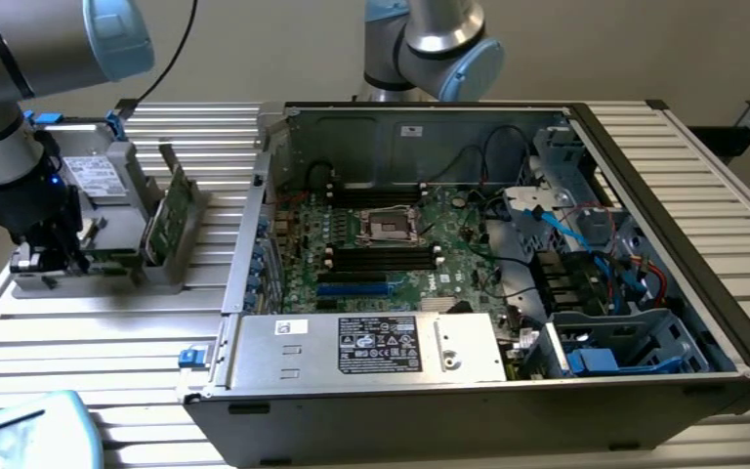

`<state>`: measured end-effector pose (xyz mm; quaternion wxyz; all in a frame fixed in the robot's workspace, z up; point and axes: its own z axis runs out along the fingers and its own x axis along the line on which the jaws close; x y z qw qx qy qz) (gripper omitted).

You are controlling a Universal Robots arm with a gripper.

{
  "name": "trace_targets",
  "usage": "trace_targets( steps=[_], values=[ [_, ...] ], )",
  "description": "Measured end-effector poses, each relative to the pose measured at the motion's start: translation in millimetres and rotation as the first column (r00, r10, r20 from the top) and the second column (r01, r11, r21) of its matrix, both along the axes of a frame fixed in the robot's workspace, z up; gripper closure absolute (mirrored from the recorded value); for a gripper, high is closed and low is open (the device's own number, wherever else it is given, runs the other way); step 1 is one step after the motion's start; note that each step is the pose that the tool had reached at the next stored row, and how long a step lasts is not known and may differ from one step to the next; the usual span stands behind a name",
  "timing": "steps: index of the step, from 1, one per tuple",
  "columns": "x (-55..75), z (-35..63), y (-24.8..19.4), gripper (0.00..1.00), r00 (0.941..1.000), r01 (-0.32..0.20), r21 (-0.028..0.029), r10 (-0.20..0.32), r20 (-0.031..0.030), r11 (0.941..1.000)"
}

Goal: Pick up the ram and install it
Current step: 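Press down the ram until it locks into place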

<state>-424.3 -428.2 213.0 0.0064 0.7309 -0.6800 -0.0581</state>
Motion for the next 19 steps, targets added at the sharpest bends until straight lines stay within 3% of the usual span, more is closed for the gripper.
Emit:
trace_targets(
  steps=[15,19],
  values=[
    [3.3,10.4,0.0,0.86,1.0,0.0,0.0009,0.0,-0.0065,1.0],
    [3.5,12.5,0.0,0.86,0.9998,0.0,0.0008,0.0,-0.021,1.0]
  ],
)
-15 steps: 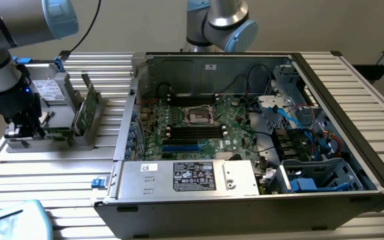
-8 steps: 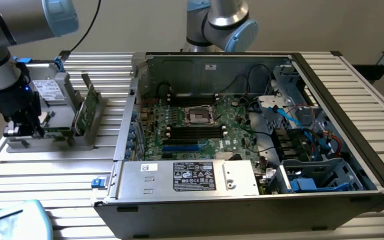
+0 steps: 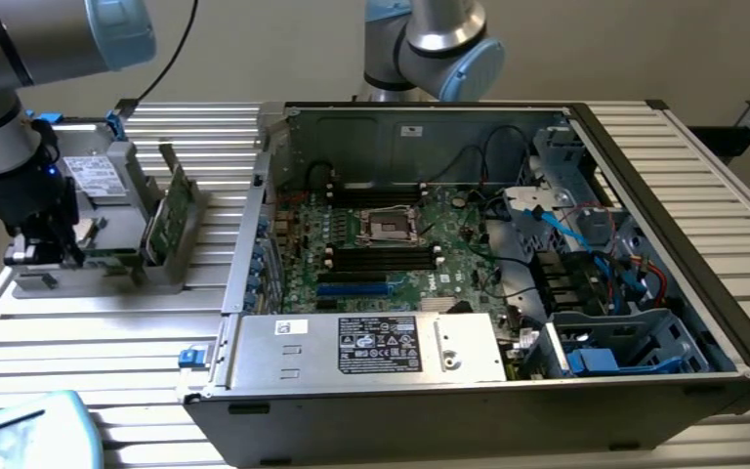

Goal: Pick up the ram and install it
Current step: 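Press down the ram until it locks into place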

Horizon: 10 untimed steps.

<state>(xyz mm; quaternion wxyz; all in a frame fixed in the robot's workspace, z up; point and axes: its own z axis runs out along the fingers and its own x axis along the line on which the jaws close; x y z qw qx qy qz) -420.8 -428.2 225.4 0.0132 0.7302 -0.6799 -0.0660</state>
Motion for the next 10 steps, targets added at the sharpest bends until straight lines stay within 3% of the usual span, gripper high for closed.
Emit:
trace_targets(
  steps=[10],
  values=[
    [0.2,26.8,0.0,0.86,0.9996,0.0,0.0,0.0,-0.0265,1.0]
  ],
)
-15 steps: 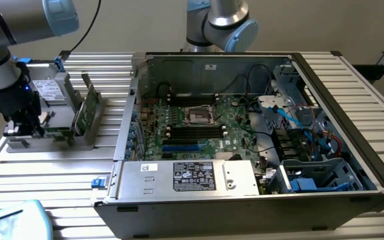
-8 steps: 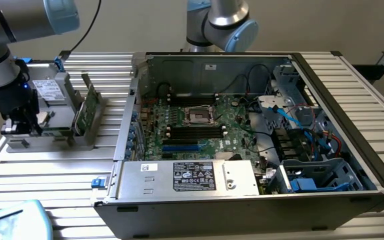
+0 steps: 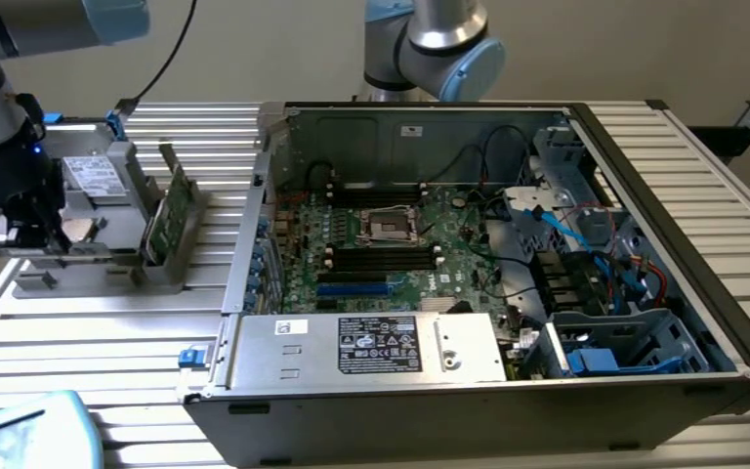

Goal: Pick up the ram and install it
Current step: 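Press down the ram until it locks into place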

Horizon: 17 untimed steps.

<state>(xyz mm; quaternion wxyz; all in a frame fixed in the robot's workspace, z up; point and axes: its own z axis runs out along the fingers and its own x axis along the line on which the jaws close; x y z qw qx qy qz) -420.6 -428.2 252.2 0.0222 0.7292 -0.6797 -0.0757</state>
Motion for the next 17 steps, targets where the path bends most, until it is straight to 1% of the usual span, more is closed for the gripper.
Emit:
trace_targets(
  steps=[6,9,15,17],
  values=[
    [0.9,15.3,0.0,0.86,0.9998,0.003,-0.0017,-0.004,-0.0176,1.0],
    [1.7,27.5,0.0,0.86,0.9998,0.005,-0.0018,-0.005,-0.0212,1.0],
    [4.3,54.6,0.0,0.86,0.9997,0.005,-0.0024,-0.005,-0.0242,1.0],
    [4.6,63.1,-0.1,0.86,0.9996,0.005,-0.0024,-0.005,-0.0275,1.0]
  ],
)
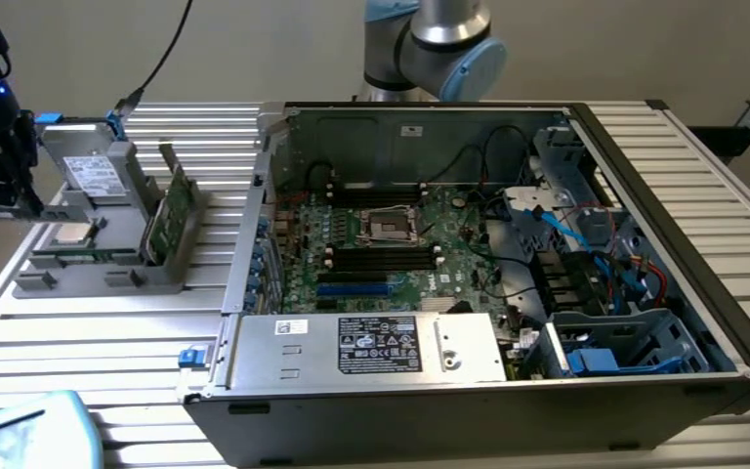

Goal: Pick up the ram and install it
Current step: 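Press down the ram until it locks into place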

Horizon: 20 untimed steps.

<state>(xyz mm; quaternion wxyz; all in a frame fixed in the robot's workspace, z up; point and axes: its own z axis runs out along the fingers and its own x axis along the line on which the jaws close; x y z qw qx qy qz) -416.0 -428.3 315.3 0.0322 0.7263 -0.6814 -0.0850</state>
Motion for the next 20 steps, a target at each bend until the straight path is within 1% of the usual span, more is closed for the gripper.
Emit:
trace_targets(
  steps=[3,7,8,9,11,12,13,14,16,19,20],
  values=[
    [1.4,13.4,-0.1,0.86,1.0,0.0,-0.0001,0.0,-0.0042,1.0],
    [16.6,30.9,0.0,0.86,1.0,0.0,0.0013,0.0,-0.0066,1.0],
    [19.9,34.2,-0.1,0.86,1.0,0.0,0.0019,0.0,-0.0079,1.0],
    [22.3,36.5,-0.2,0.86,0.9999,0.0,0.0023,0.0,-0.0115,1.0],
    [25.4,38.3,-0.4,0.86,0.9997,0.0,0.0046,0.0,-0.0247,1.0],
    [26.8,38.8,-0.4,0.86,0.9995,0.0,0.006,0.0,-0.0331,1.0],
    [28.3,39.8,-0.4,0.86,0.9992,0.0,0.0069,0.0,-0.04,1.0],
    [30.3,41.0,-0.8,0.86,0.9988,0.0,0.007,0.0,-0.0491,1.0],
    [34.6,43.4,-1.7,0.86,0.9979,0.0,0.0068,0.0,-0.0646,1.0],
    [41.2,46.8,-2.2,0.86,0.9966,0.0,0.0069,0.0,-0.0827,1.0],
    [41.6,46.8,-2.3,0.86,0.9965,0.002,0.007,-0.001,-0.0832,1.0]
  ],
)
